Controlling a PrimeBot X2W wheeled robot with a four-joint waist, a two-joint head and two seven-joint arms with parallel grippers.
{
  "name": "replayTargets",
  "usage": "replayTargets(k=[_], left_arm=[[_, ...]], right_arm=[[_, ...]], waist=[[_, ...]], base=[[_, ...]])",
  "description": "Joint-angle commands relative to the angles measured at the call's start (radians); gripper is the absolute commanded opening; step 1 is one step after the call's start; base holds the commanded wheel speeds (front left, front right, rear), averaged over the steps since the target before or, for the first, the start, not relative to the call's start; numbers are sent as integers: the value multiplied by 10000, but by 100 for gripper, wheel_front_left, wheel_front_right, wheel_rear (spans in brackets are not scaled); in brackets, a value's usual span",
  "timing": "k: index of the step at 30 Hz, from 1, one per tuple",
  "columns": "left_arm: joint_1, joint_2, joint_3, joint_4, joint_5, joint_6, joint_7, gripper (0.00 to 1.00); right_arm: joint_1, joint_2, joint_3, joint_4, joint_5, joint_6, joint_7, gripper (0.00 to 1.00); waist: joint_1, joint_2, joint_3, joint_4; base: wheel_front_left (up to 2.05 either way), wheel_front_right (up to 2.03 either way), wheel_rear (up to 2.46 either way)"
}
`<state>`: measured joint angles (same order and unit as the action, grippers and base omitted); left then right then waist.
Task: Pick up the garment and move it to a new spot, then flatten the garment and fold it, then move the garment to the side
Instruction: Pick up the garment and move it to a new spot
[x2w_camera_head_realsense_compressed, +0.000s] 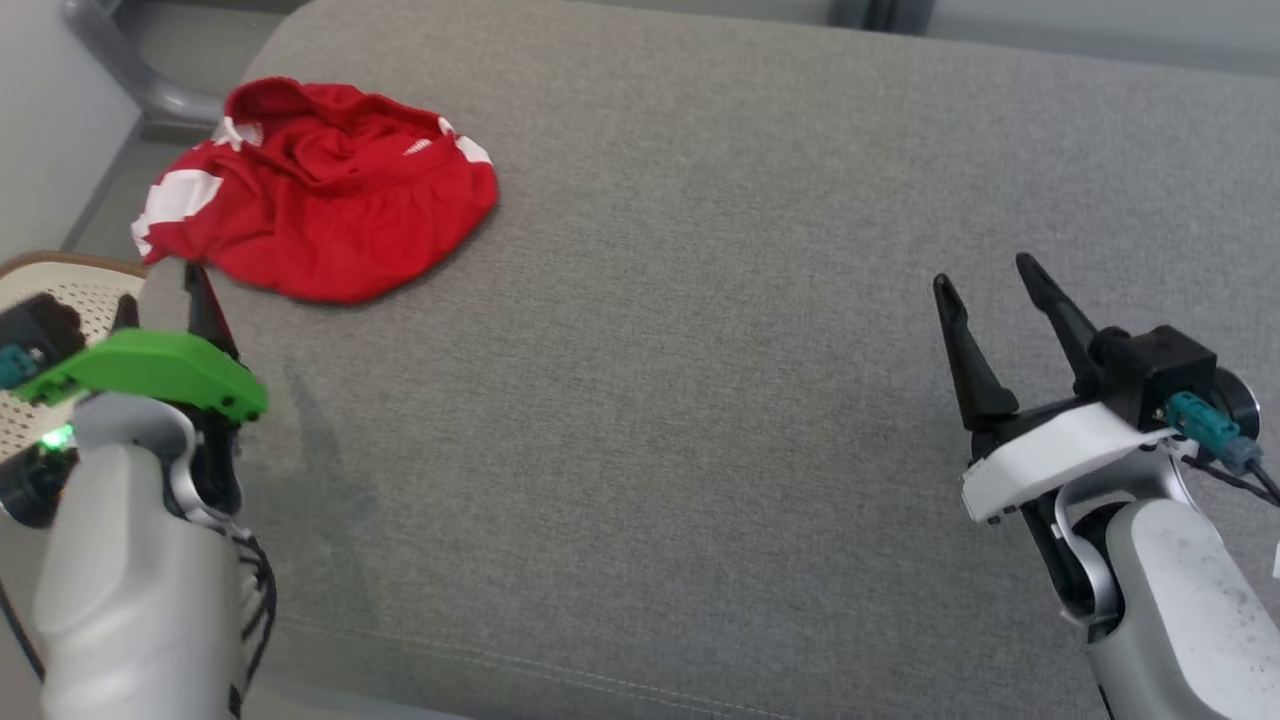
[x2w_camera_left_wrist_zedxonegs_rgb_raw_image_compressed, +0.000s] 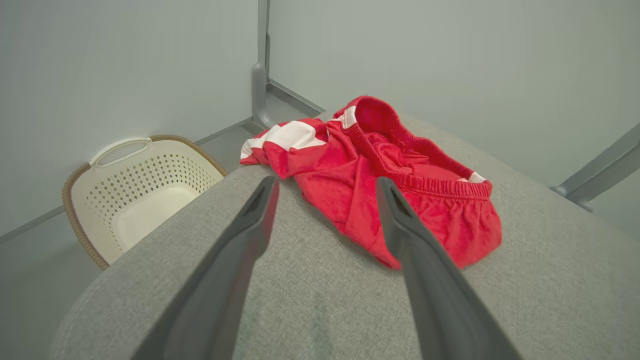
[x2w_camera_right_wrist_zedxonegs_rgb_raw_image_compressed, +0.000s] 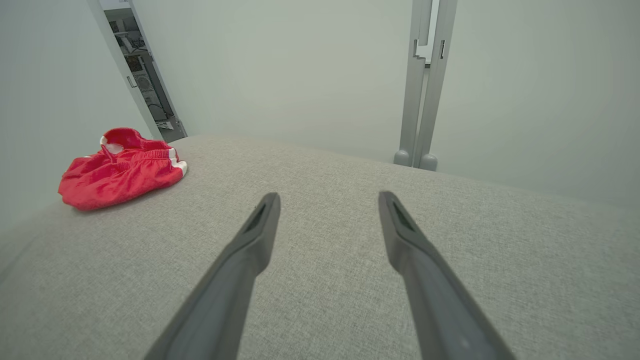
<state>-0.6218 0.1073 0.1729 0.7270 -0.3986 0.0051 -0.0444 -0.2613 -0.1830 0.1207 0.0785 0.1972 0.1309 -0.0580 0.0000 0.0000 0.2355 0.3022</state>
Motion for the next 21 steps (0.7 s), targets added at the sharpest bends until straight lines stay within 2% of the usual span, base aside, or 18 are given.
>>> replayTargets(k=[1, 11, 16, 21], left_arm=[[-627, 219, 144, 223, -232, 42, 202, 100], [-2401, 1285, 870, 1548, -1031, 238, 1375, 100], [-2439, 1605, 813, 1957, -959, 386, 1670, 100], [-2157, 1655, 646, 2427, -882, 401, 2068, 100]], right_arm=[[-264, -122, 8, -235, -87, -3, 74, 100], [-888, -179, 201, -1478, 63, -3, 352, 100], [-947, -73, 190, -1451, 130, -3, 246, 100], [-844, -12, 210, -1198, 178, -3, 100, 100]], waist=[[0, 0, 1471, -1211], [0, 0, 3297, -2351], [0, 0, 3539, -2574], [0, 0, 3268, -2685]], base=[[0, 0, 0], [0, 0, 0], [0, 0, 0], [0, 0, 0]])
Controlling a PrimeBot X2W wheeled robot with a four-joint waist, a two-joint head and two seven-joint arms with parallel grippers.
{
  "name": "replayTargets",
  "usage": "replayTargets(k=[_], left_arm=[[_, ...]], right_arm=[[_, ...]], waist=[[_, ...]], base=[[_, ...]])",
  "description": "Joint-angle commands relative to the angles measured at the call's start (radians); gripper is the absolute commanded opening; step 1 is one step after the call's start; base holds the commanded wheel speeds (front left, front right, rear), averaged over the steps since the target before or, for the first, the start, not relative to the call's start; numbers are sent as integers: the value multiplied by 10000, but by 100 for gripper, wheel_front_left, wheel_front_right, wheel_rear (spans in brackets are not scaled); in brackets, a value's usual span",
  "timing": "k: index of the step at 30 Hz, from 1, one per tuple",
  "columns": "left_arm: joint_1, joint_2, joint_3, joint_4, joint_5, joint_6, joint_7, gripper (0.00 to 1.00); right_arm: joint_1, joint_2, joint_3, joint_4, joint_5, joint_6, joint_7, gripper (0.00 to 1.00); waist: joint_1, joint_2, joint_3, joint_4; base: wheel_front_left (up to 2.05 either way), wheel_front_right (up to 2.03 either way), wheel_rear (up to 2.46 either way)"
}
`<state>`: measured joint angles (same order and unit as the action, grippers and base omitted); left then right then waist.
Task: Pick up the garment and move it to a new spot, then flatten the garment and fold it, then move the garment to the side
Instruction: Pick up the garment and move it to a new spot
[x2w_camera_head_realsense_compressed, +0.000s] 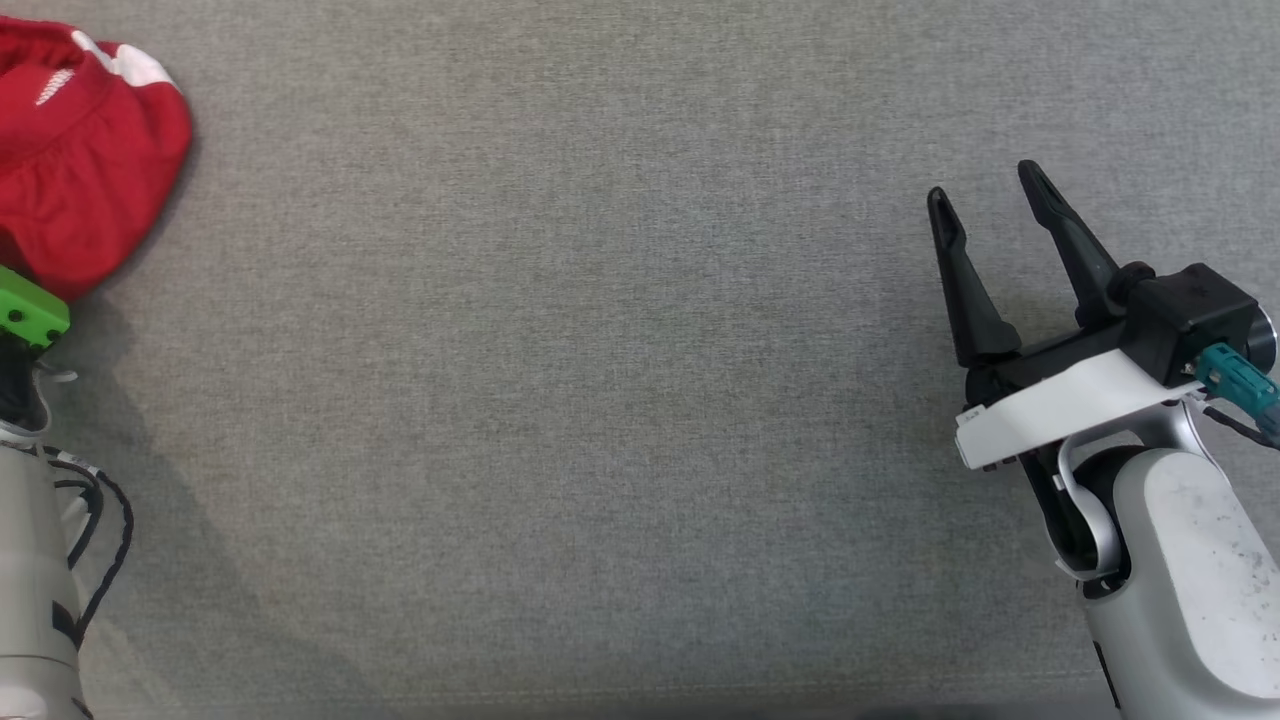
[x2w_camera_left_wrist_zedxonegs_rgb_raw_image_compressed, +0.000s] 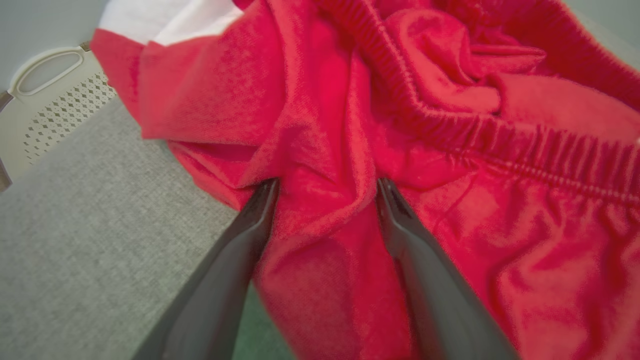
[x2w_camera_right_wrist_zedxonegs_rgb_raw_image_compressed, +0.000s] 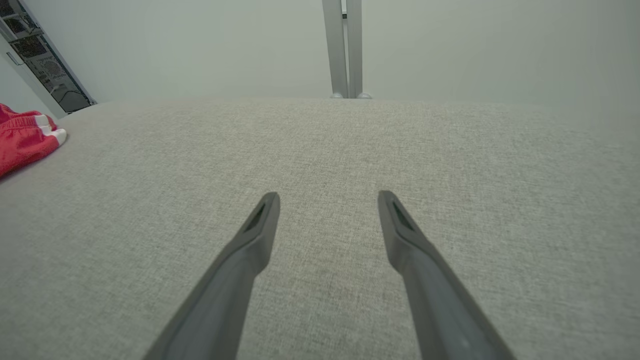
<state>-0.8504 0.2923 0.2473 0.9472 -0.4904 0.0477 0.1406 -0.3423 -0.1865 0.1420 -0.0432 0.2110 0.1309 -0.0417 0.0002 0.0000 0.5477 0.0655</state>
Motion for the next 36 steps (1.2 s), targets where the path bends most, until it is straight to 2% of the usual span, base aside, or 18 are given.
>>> replayTargets(k=[1, 2, 5, 11, 16, 22, 27, 33, 36], left_arm=[[174, -200, -129, 293, 33, -69, 299, 85], [200, -198, -156, 325, -3, -172, 359, 0], [271, -156, -172, 310, -133, -423, 365, 0], [203, 528, -292, -513, 129, -693, -211, 0], [39, 600, -657, -1446, 304, -1113, -226, 0], [-319, 112, -1445, -3004, 278, -1472, 326, 0], [-276, -669, -2242, -4389, -8, -1660, 755, 0], [347, -1666, -3124, -5986, -467, -1735, 1033, 0], [734, -1958, -3652, -6498, -554, -1754, 1116, 0]], right_arm=[[-23, 38, 2, 49, 48, -3, -89, 100], [-13, 47, 7, 99, 69, -3, -123, 100], [74, 93, 29, 297, 94, -3, -235, 100], [231, 310, 150, 880, 332, -3, -590, 100], [458, 494, 259, 1463, 574, -3, -905, 100], [810, 670, 201, 1958, 733, -3, -1218, 100], [1090, 781, 126, 2164, 806, -3, -1316, 100], [1253, 871, -59, 2038, 817, -3, -1318, 100], [1213, 952, 32, 1943, 839, -3, -1305, 100]], waist=[[-2, 0, 76, -323], [-2, 0, -31, -318], [-2, 0, -435, -258], [-2, 0, -1600, -209], [-2, 0, -2657, -231], [-2, 0, -3738, -427], [-2, 0, -4253, -960], [-2, 0, -4200, -1879], [-2, 0, -3983, -2452]], base=[[0, 0, 0], [0, 0, 0], [0, 0, 0], [0, 0, 0], [0, 0, 0], [0, 0, 0], [0, 0, 0], [0, 0, 0], [0, 0, 0]])
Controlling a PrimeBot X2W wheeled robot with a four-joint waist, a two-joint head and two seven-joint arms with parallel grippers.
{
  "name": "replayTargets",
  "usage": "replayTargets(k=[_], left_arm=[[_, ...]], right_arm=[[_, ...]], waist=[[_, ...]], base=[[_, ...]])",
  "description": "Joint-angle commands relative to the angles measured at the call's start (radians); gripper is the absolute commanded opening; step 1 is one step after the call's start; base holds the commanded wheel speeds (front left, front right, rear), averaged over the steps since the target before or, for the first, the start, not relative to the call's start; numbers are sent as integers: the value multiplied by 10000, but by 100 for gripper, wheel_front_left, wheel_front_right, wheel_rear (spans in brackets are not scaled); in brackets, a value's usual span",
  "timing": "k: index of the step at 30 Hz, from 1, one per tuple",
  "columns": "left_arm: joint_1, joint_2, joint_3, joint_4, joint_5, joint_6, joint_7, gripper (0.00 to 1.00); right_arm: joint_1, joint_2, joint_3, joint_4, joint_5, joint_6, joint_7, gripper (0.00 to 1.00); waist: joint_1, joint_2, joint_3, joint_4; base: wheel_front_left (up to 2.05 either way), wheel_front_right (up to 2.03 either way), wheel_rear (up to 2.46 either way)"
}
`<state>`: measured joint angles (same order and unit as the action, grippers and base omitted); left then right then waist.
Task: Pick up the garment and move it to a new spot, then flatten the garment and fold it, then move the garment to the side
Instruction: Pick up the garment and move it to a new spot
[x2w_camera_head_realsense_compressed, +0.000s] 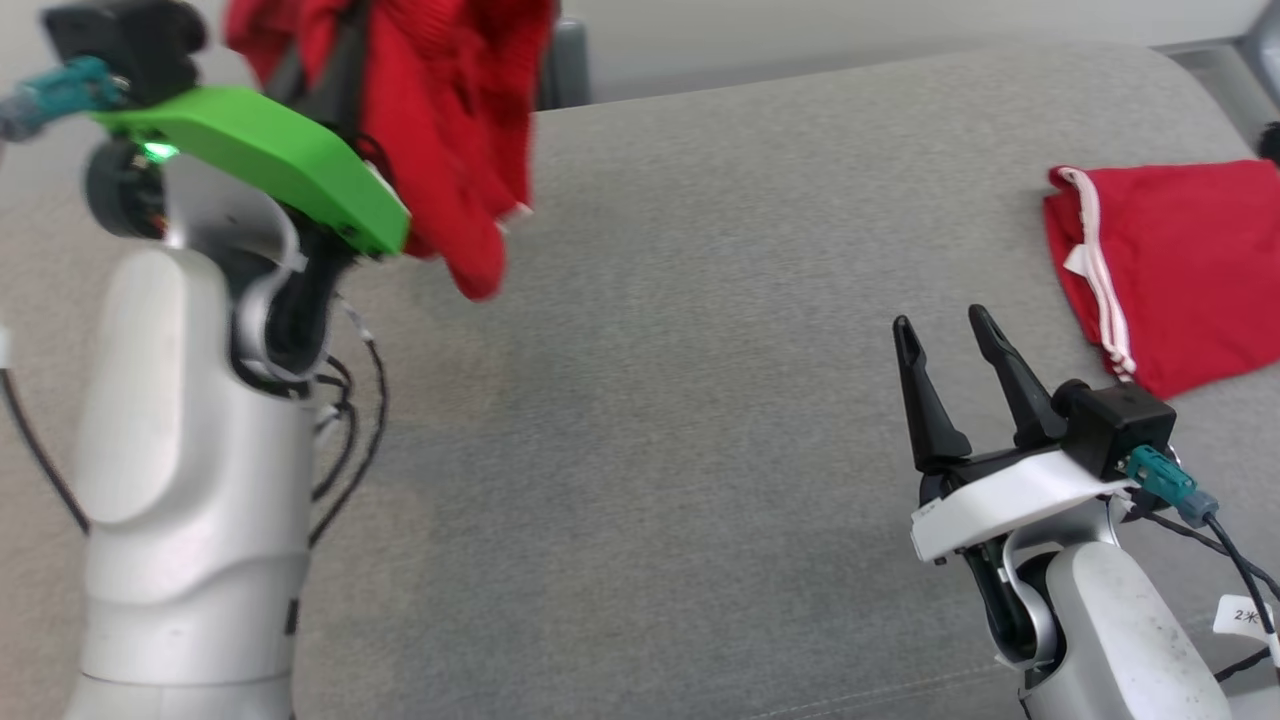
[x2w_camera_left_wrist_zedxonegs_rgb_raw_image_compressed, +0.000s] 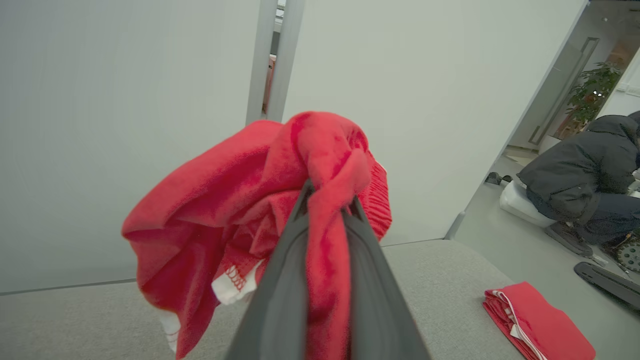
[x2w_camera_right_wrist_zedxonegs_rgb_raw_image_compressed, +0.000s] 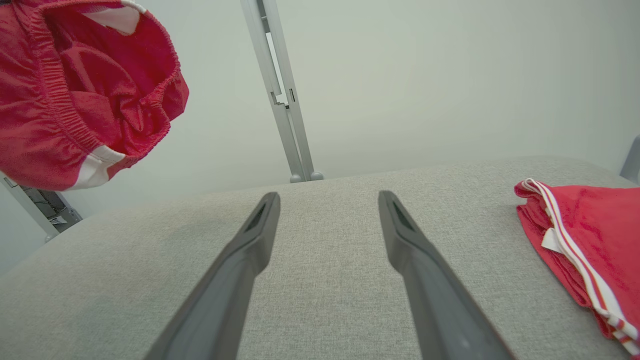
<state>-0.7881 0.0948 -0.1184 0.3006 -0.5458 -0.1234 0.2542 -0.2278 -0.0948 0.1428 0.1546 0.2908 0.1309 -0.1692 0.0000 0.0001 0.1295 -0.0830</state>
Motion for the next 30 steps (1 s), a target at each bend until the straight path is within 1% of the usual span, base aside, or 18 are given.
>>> replayTargets(k=[1, 5, 6, 10, 16, 20, 21, 22, 26, 30], left_arm=[[253, -79, -202, -134, -83, -48, 30, 0], [682, -314, -922, -159, -383, -53, 145, 0], [736, -322, -1090, -108, -311, -48, 142, 0], [980, -366, -1724, 411, -281, 15, 13, 0], [1125, -390, -2104, 1734, -46, 273, -747, 0], [1241, -386, -2119, 2778, -80, 180, -1354, 0], [1294, -387, -2171, 3225, -140, 130, -1658, 45], [1320, -391, -2203, 3408, -144, 99, -1798, 100], [1390, -400, -2172, 3911, -474, 37, -2470, 100], [1472, -417, -2179, 3773, -764, -14, -3358, 100]], right_arm=[[49, 54, 36, -56, 58, -3, -42, 100], [-9, 145, 125, -13, 125, -3, -132, 100], [-38, 174, 159, 7, 150, -1, -156, 100], [-140, 268, 179, 131, 229, -3, -326, 100], [-271, 355, 341, 325, 340, -3, -536, 100], [-333, 384, 333, 489, 374, -1, -635, 100], [-400, 387, 310, 546, 357, -3, -676, 100], [-413, 392, 305, 554, 340, -3, -698, 100], [-388, 386, 185, 591, 230, -3, -712, 100], [-307, 289, -33, 513, 118, -3, -676, 100]], waist=[[0, -1, 291, -1180], [0, -1, 602, -1980], [0, -1, 672, -2162], [0, -1, 997, -2812], [0, -1, 1337, -3279], [0, -1, 1413, -3275], [0, -1, 1415, -3181], [0, -1, 1402, -3126], [0, -1, 1246, -2743], [0, -1, 968, -2235]], base=[[0, 0, 0], [0, 0, 0], [0, 0, 0], [0, 0, 0], [0, 0, 0], [0, 0, 0], [0, 0, 0], [0, 0, 0], [0, 0, 0], [0, 0, 0]])
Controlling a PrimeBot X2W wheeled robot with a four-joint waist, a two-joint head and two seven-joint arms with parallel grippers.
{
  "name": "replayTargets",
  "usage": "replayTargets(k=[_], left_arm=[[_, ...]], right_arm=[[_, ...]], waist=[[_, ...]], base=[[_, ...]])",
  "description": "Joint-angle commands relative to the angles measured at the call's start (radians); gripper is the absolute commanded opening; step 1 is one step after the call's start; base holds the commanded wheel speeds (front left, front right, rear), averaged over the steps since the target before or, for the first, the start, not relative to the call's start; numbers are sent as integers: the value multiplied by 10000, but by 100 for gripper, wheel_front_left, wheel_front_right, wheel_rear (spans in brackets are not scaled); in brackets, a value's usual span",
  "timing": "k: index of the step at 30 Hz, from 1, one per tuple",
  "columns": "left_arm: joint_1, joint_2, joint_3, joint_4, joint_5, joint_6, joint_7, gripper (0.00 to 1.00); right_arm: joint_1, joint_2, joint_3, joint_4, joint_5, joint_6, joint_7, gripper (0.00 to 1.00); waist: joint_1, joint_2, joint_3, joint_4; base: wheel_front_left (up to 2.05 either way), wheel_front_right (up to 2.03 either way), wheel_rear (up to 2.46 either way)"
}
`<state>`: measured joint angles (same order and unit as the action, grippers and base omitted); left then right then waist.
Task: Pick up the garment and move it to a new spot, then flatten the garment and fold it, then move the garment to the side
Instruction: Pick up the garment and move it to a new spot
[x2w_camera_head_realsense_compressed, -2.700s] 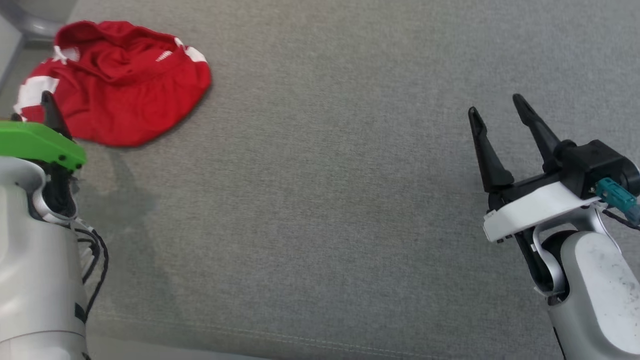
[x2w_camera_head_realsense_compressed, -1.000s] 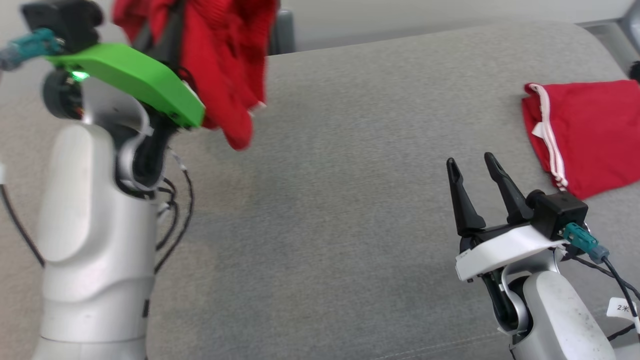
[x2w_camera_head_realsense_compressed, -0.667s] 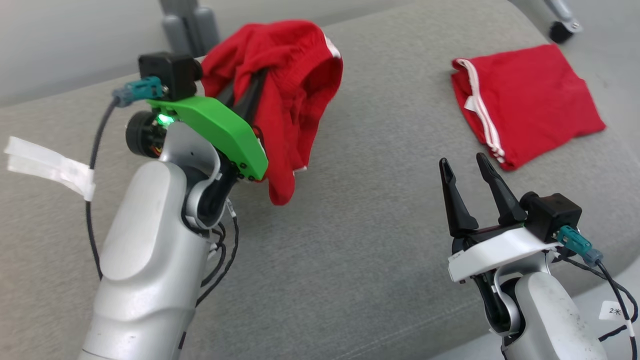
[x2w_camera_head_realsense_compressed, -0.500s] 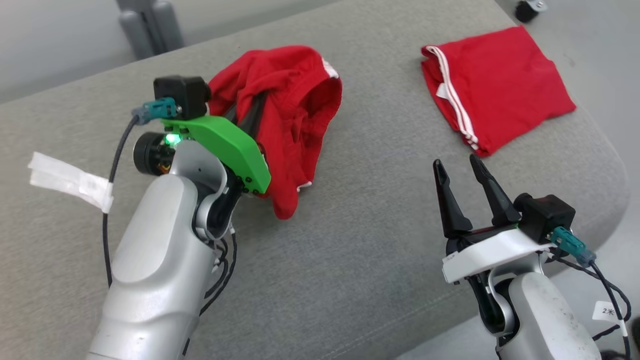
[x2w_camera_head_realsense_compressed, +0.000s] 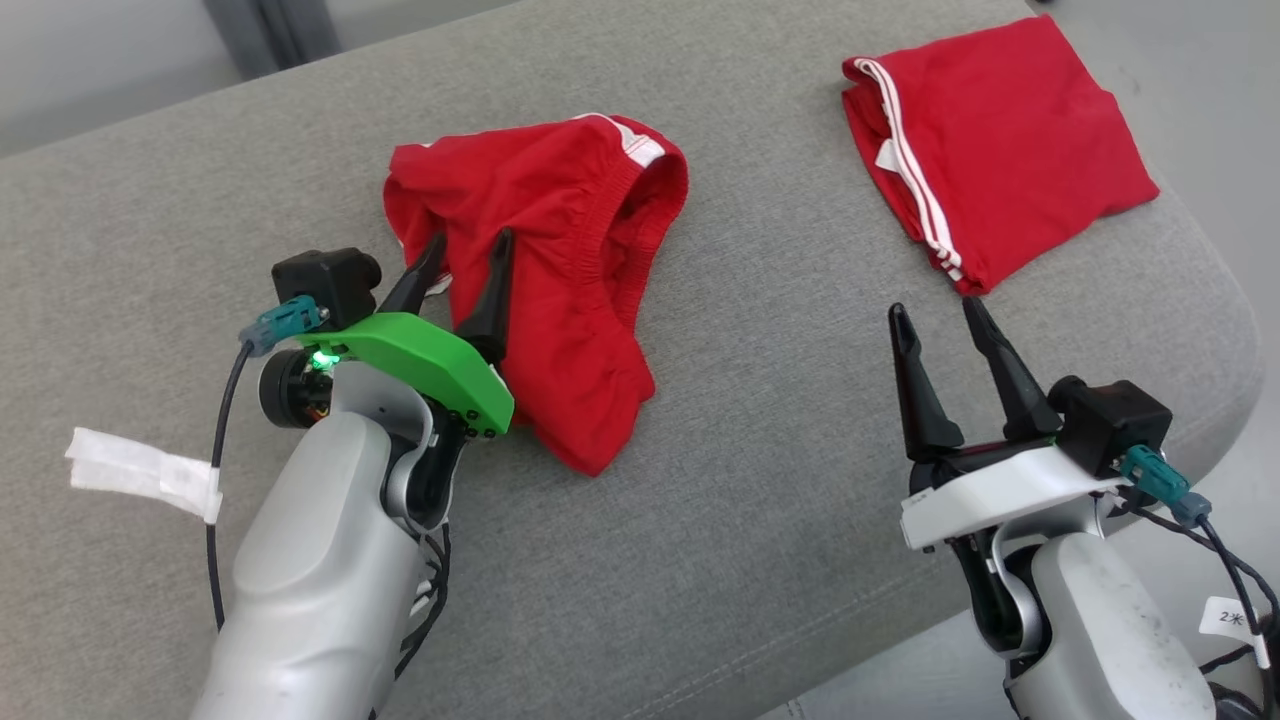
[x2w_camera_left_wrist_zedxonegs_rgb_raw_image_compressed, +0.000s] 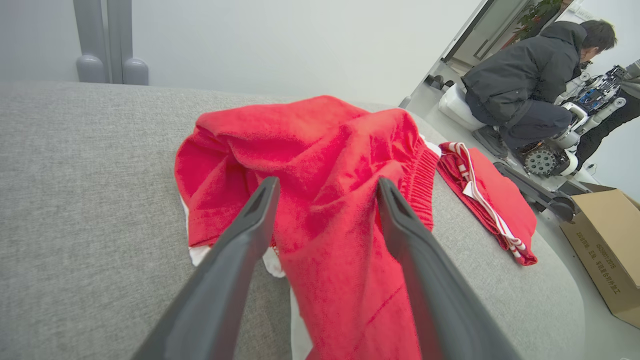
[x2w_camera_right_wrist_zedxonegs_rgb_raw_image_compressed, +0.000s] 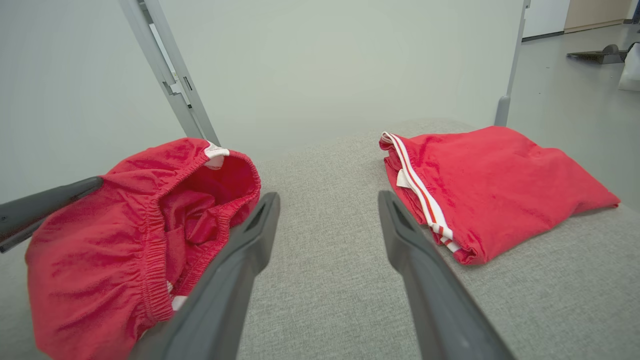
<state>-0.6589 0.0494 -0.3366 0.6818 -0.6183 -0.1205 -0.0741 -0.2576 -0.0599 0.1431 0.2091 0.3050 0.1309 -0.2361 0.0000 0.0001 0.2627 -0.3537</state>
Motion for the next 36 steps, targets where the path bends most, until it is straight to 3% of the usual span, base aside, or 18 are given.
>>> replayTargets(k=[1, 9, 18, 28, 36], left_arm=[[247, 40, -25, -138, -95, -46, -321, 100], [1292, 503, 249, -1082, 228, 146, -1713, 100], [3670, 875, 1629, -3116, 1174, 583, -1904, 100], [6261, 555, 2892, -4582, 2295, 210, -1908, 100], [6665, 359, 3078, -4658, 2625, -40, -1910, 100]], right_arm=[[43, -106, -126, -67, -73, -3, 10, 100], [479, -367, -669, -331, -278, -3, 304, 100], [1124, -492, -1052, -255, -354, -1, 612, 100], [1785, -546, -1170, 293, -231, -3, 581, 100], [1995, -485, -1166, 619, -194, -1, 562, 100]], waist=[[0, -1, -475, 649], [0, -1, -1253, 1784], [0, -1, -1941, 2717], [0, -1, -2370, 3100], [0, -1, -2355, 3158]], base=[[0, 0, 0], [0, 0, 0], [0, 0, 0], [0, 0, 0], [0, 0, 0]])
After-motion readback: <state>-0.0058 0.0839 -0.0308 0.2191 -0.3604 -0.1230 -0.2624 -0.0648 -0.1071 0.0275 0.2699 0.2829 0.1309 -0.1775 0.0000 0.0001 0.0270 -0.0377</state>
